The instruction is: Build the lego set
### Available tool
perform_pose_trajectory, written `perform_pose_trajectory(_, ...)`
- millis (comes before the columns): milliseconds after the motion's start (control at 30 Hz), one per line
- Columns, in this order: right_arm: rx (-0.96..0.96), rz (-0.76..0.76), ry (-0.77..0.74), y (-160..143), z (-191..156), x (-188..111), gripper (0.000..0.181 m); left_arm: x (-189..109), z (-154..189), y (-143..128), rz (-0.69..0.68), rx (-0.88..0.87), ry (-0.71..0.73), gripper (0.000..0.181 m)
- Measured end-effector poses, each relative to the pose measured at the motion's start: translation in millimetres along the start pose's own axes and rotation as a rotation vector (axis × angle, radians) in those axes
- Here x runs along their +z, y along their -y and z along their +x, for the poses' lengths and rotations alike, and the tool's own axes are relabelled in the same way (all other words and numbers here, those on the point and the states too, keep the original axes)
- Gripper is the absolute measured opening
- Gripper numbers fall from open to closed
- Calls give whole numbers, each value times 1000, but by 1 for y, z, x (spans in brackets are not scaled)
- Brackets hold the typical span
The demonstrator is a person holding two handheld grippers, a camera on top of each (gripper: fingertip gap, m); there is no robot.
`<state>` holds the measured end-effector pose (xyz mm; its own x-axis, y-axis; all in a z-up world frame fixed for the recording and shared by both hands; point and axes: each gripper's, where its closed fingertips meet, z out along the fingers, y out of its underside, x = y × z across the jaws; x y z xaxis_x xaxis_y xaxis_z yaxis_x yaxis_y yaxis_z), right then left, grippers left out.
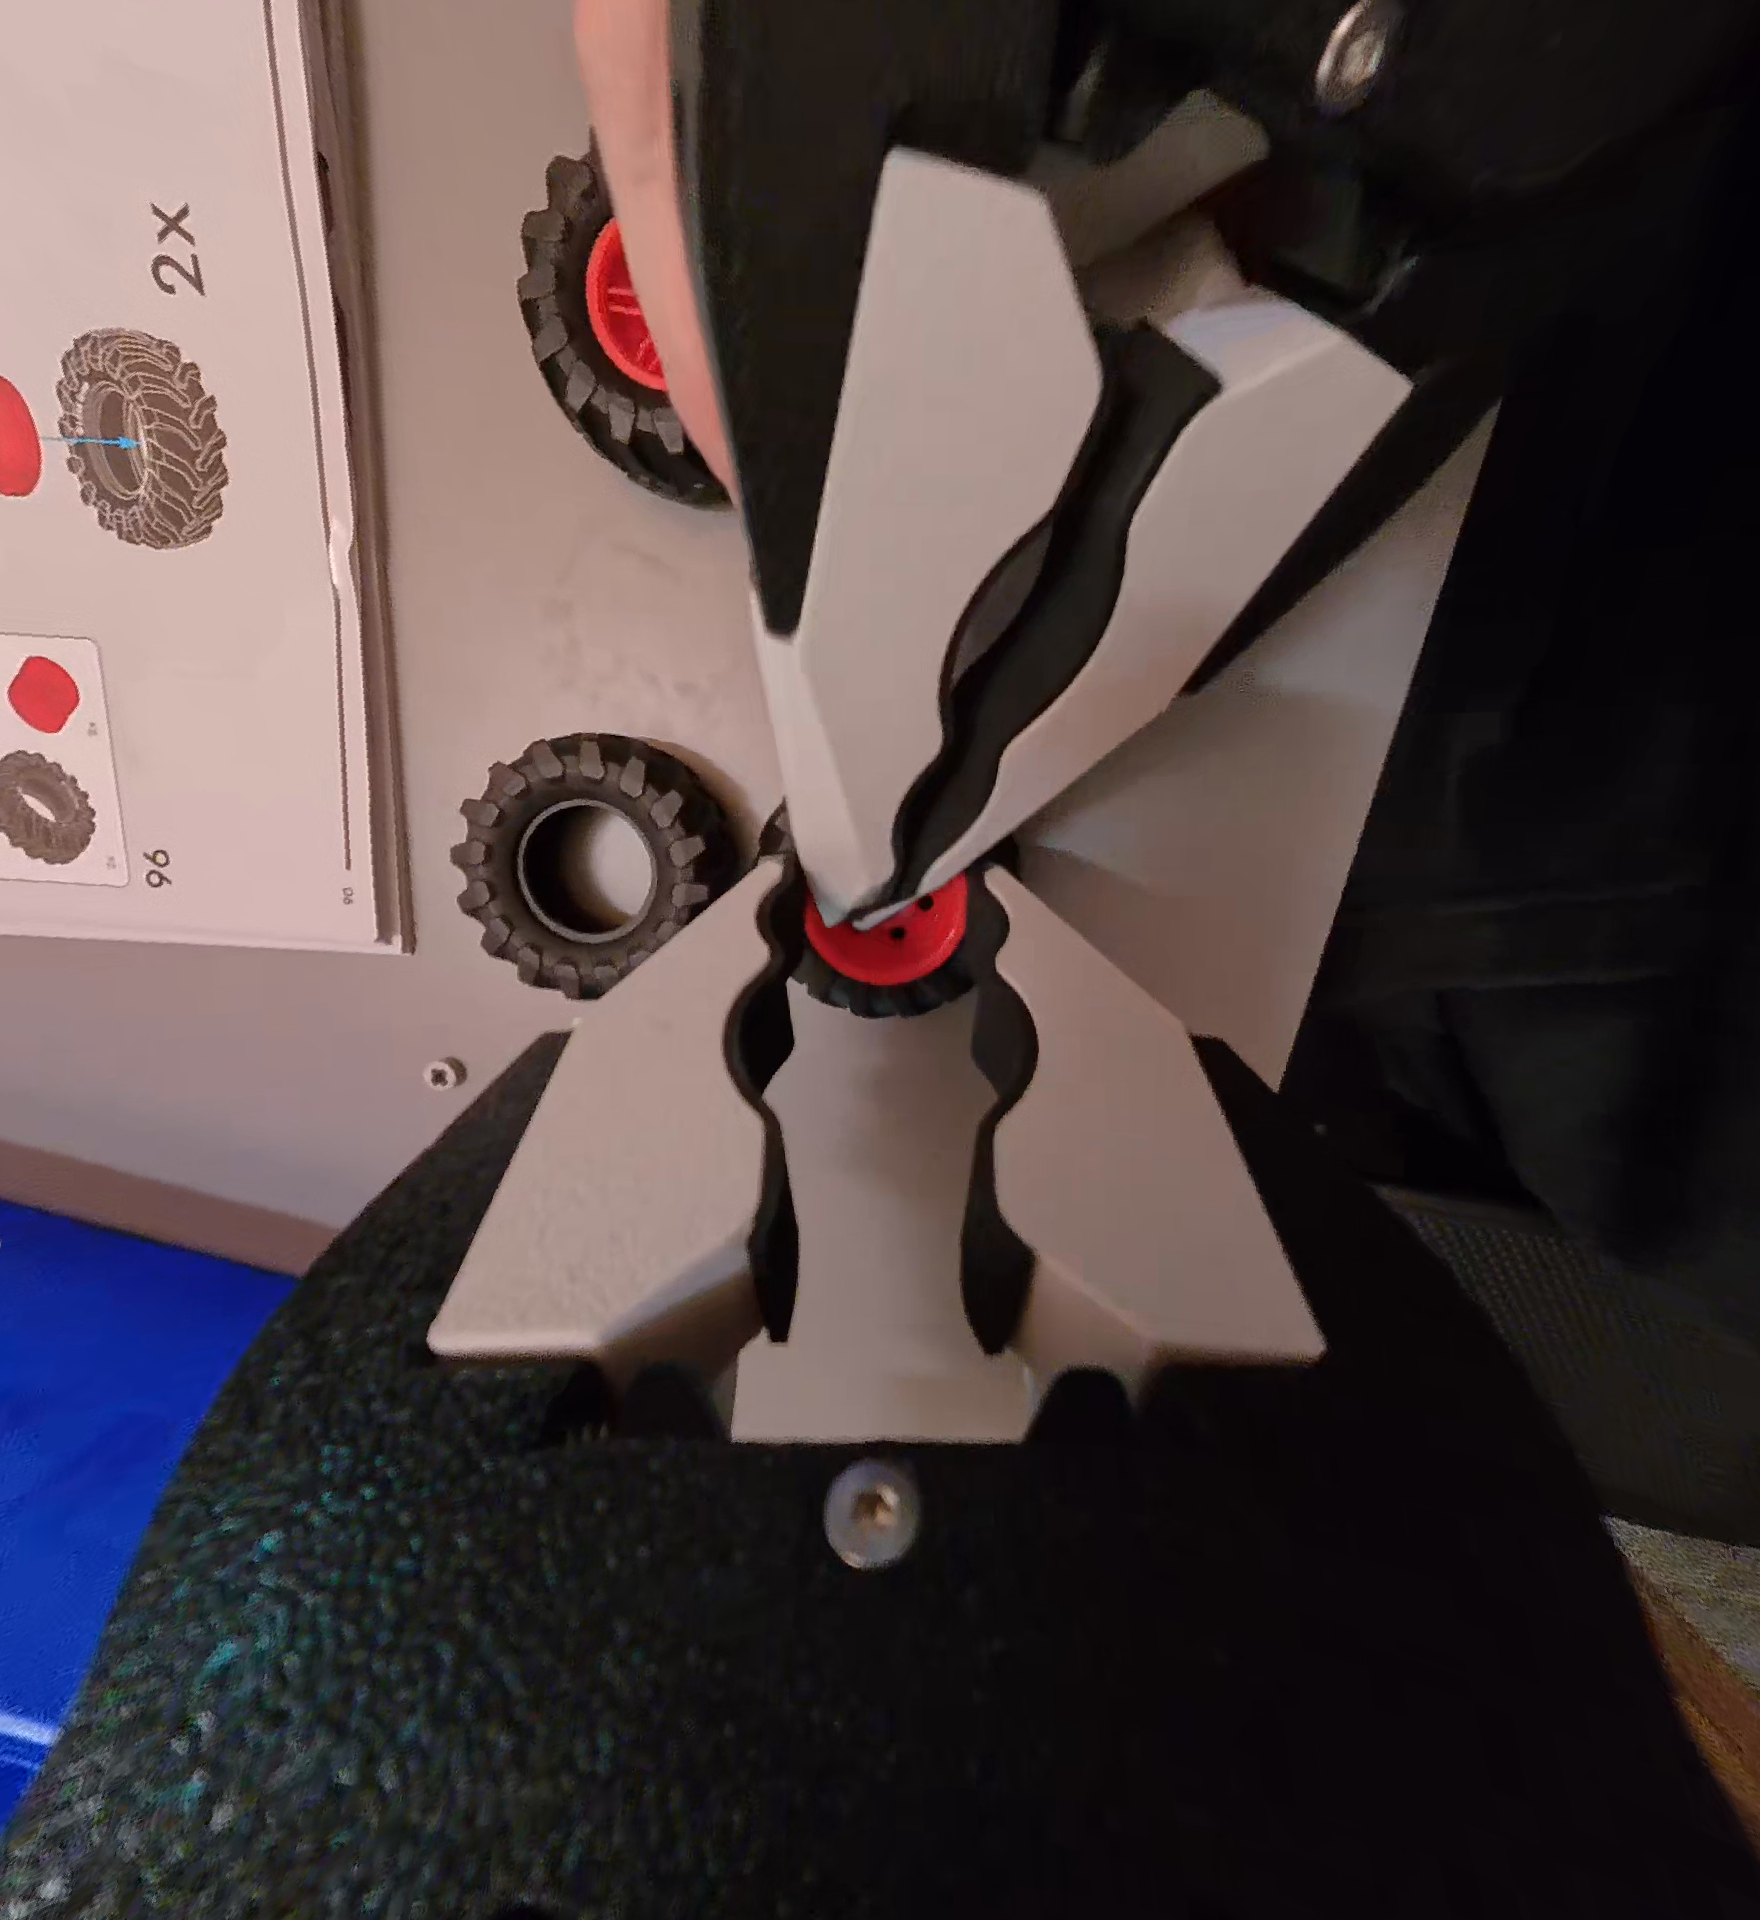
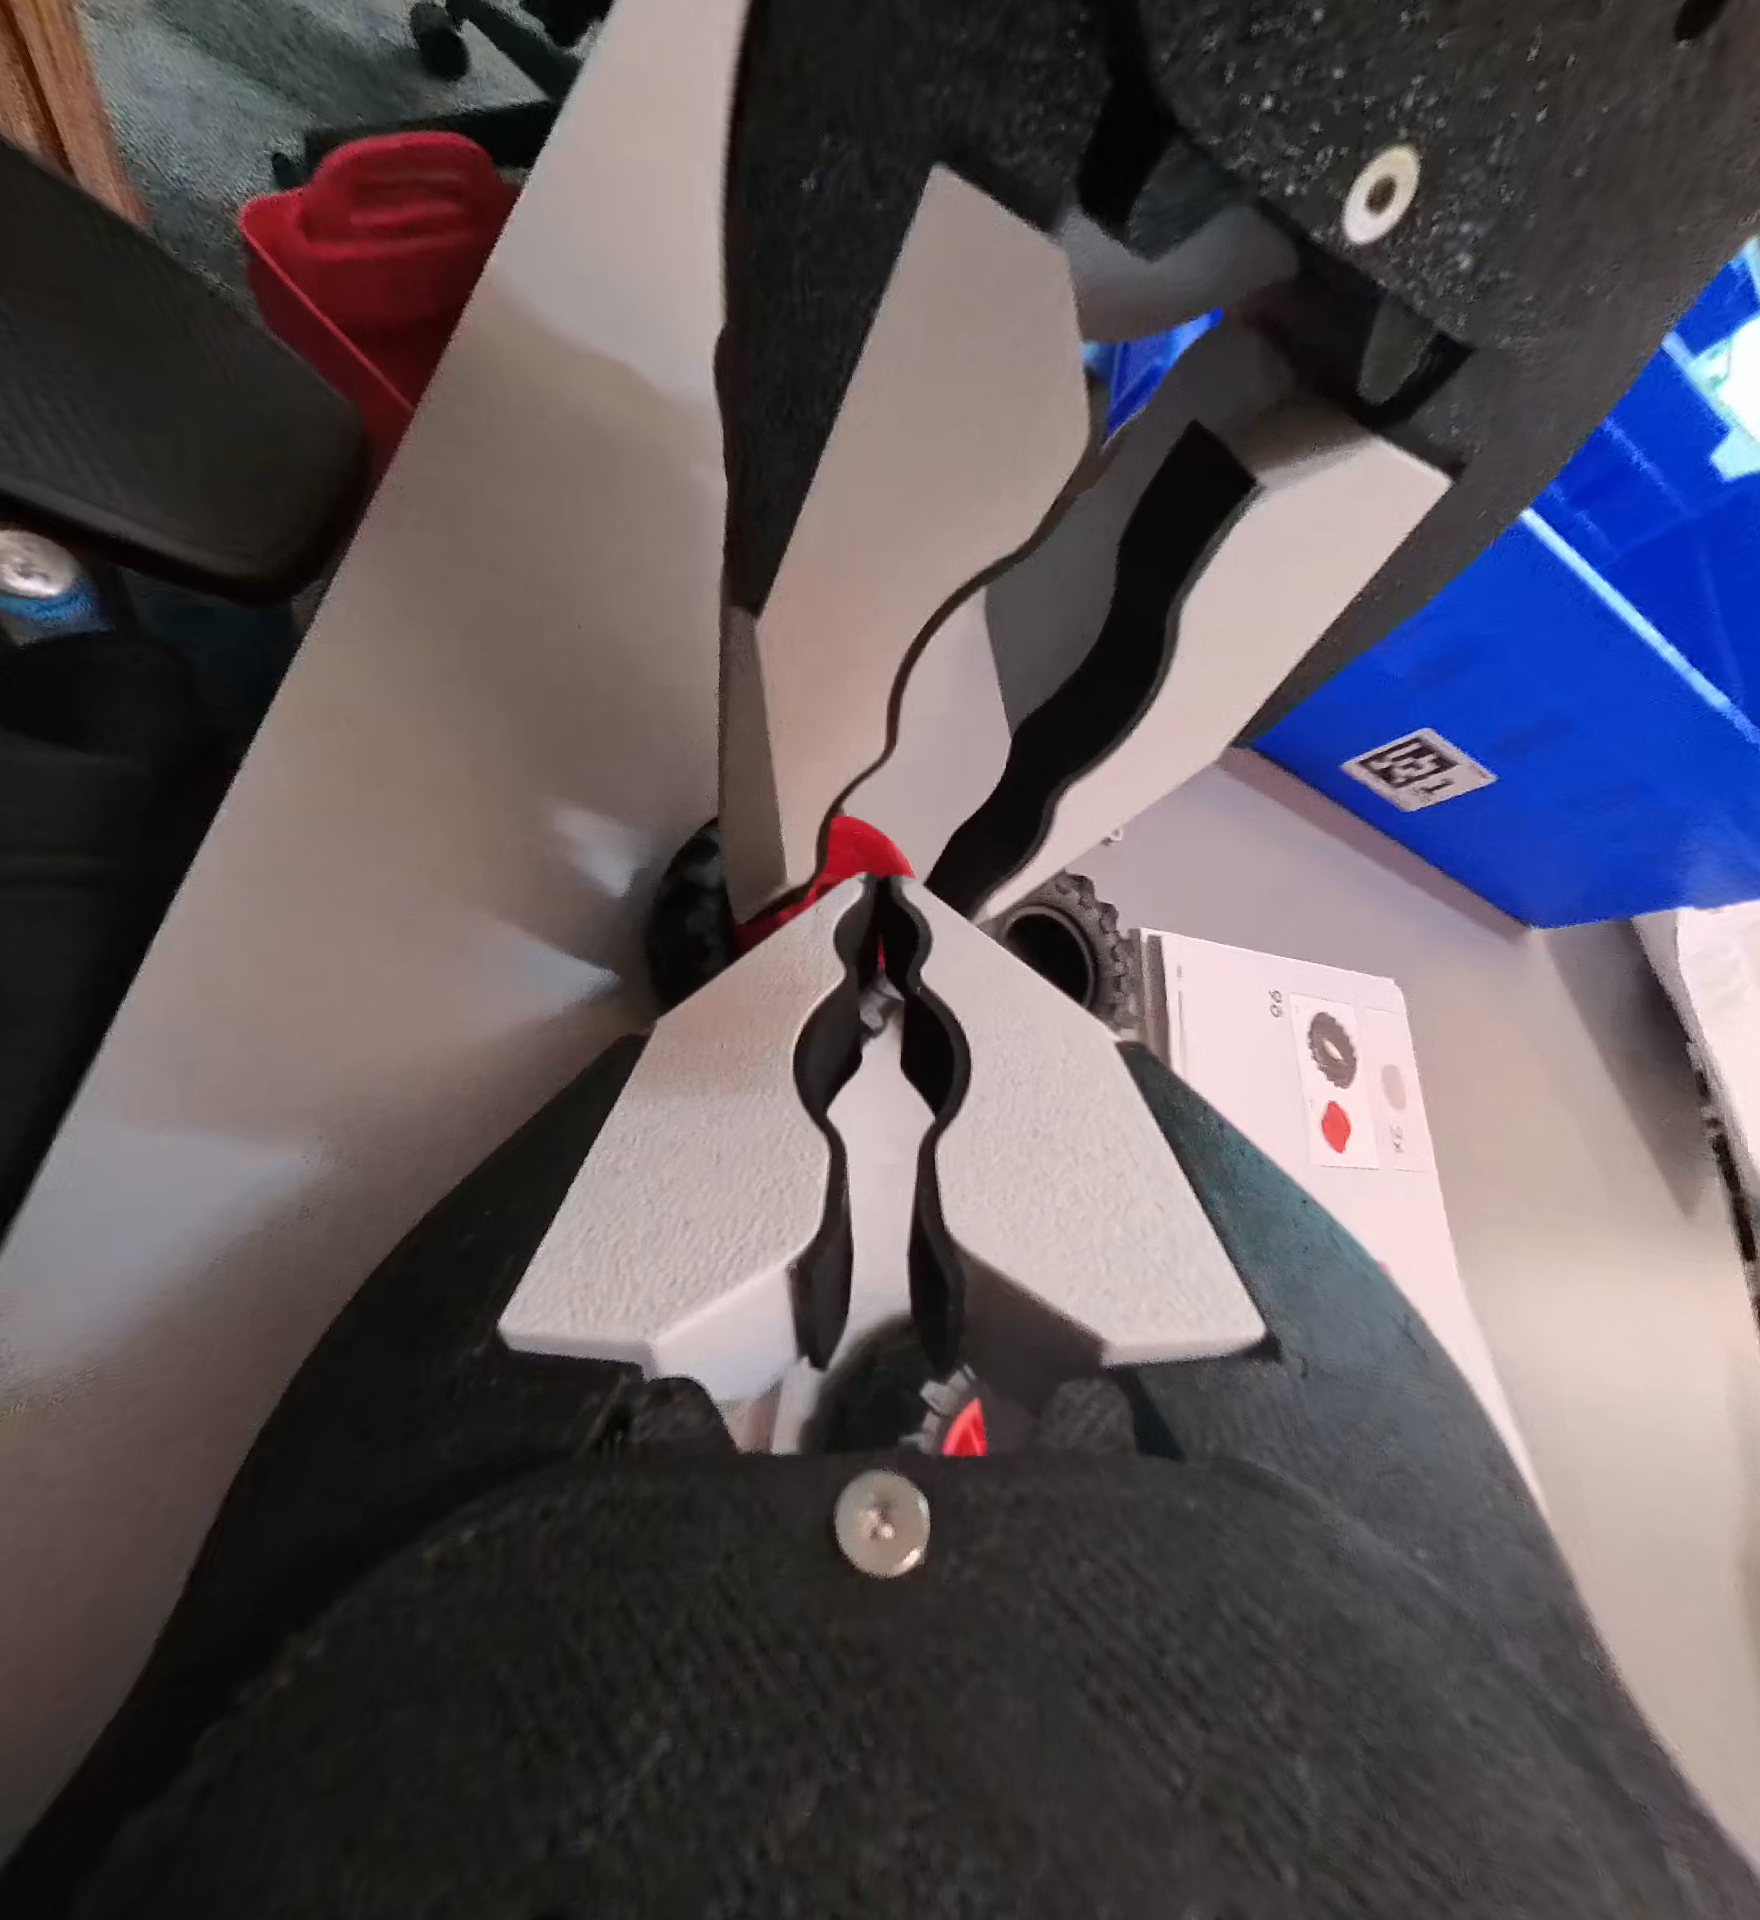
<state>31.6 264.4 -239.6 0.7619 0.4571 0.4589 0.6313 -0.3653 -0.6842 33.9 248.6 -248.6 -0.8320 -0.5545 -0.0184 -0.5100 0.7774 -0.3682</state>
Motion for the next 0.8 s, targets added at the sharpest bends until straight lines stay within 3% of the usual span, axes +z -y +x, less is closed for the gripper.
perform_pose_trajectory(367,178,75,8,5,-2,4,0,-10,-2,-2,117,0,41,32)
perform_pose_trajectory(433,239,121,6,6,-2,4,0,-26,0,3,183,-45,8,9)
perform_pose_trajectory(500,260,143,-9,6,-1,3,2,-35,4,7,224,-64,-27,3)
perform_pose_trajectory(700,304,210,32,14,-1,-10,24,-19,2,-2,104,-11,-26,0)
perform_pose_trajectory(800,322,206,27,13,0,-20,22,-15,3,2,98,1,-51,0)
